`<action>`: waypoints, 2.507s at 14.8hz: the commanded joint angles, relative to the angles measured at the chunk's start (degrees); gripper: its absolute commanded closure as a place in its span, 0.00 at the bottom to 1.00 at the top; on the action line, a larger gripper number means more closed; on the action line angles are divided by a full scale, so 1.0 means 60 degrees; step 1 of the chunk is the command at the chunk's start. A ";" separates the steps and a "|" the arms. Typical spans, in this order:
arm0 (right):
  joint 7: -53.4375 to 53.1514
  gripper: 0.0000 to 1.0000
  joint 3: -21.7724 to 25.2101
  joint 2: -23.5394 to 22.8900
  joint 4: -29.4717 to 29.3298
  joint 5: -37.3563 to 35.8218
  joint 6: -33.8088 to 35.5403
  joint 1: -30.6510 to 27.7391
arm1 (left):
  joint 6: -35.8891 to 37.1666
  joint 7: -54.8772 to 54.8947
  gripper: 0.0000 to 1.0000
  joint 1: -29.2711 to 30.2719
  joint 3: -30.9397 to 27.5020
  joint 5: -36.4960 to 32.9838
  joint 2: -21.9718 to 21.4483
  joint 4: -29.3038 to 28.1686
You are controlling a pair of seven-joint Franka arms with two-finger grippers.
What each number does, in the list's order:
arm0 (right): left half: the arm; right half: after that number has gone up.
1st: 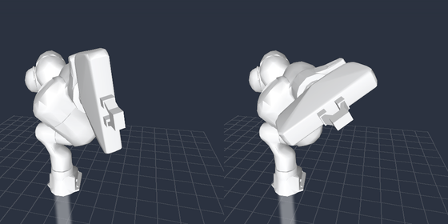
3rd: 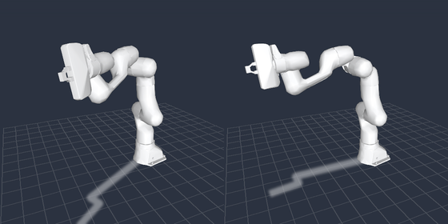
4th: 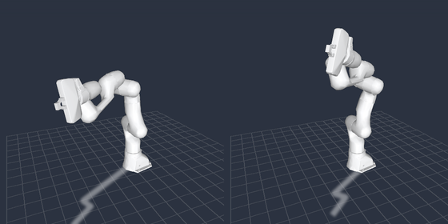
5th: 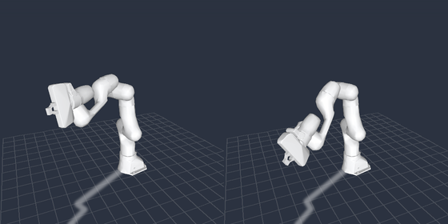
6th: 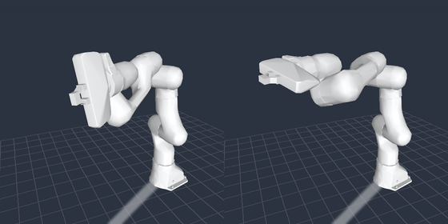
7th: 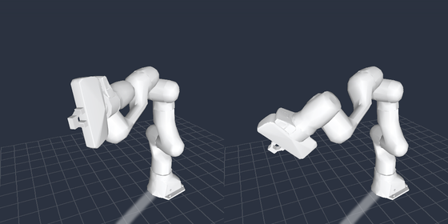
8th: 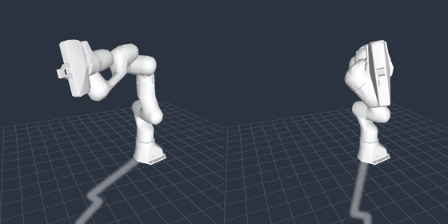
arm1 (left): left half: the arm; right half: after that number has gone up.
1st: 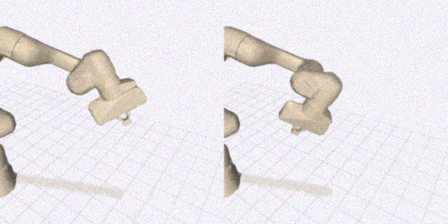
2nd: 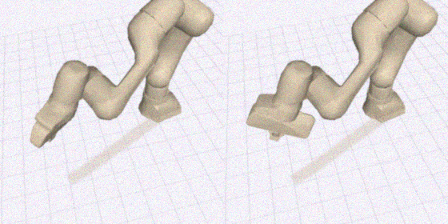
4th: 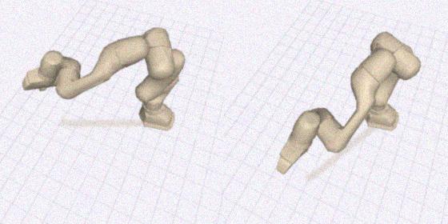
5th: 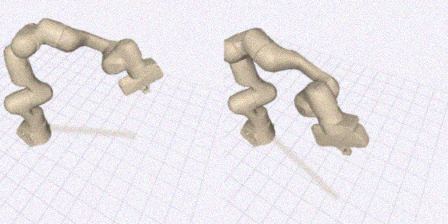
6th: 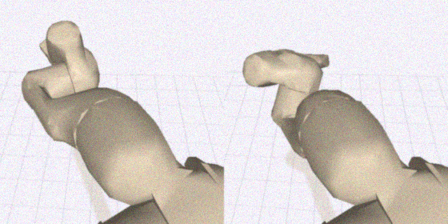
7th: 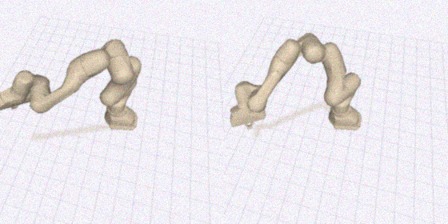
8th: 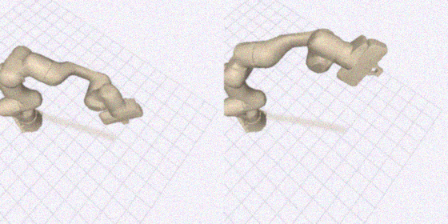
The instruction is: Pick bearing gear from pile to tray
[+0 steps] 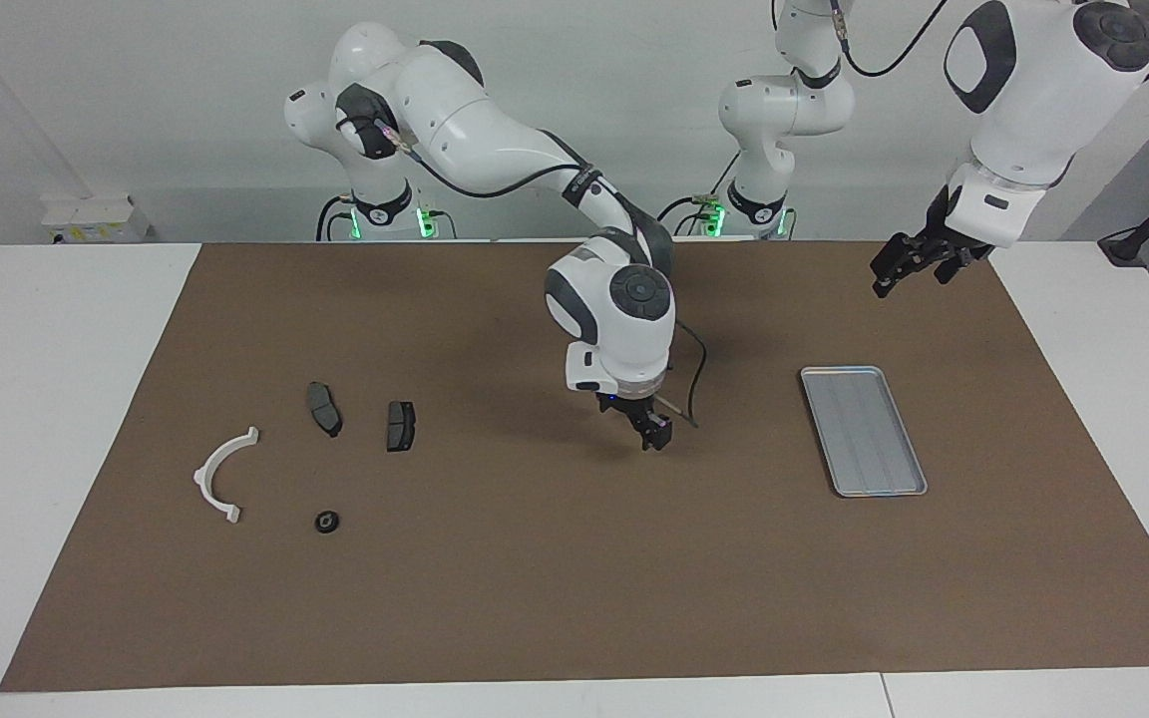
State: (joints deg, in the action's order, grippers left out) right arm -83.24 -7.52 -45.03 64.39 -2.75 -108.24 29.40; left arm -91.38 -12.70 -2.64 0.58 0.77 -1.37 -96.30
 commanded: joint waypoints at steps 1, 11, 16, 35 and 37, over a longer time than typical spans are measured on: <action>0.2407 0.00 -0.0152 0.0778 -0.0097 -0.0025 0.0768 -0.1147 | 0.0185 0.0081 0.00 -0.0028 -0.0024 0.0003 -0.0182 -0.0078; 1.1466 0.00 -0.0108 0.1717 0.1042 -0.0700 0.0173 -0.4648 | -0.2388 -0.3692 0.00 -0.2178 0.0225 0.0032 0.0343 -0.0897; 1.2362 0.00 -0.0094 0.2553 0.3985 -0.0700 -0.2492 -0.5602 | -0.4089 -0.4606 0.00 -0.3118 0.0239 0.0033 0.1822 -0.1060; 1.2101 0.01 -0.0079 0.1982 0.5074 -0.0700 -0.4518 -0.5911 | -0.6391 -0.6452 0.23 -0.4437 0.0122 -0.0114 0.4271 -0.1529; 1.2086 0.02 -0.0079 0.1939 0.5074 -0.0700 -0.4519 -0.5897 | -0.6406 -0.6510 0.23 -0.4496 0.0122 -0.0114 0.4256 -0.1587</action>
State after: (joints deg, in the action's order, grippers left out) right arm -9.66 -7.18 -33.41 93.86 -5.91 -133.83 -5.26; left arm -128.55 -50.26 -28.48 2.17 1.07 25.74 -103.57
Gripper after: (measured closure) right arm 0.000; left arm 0.198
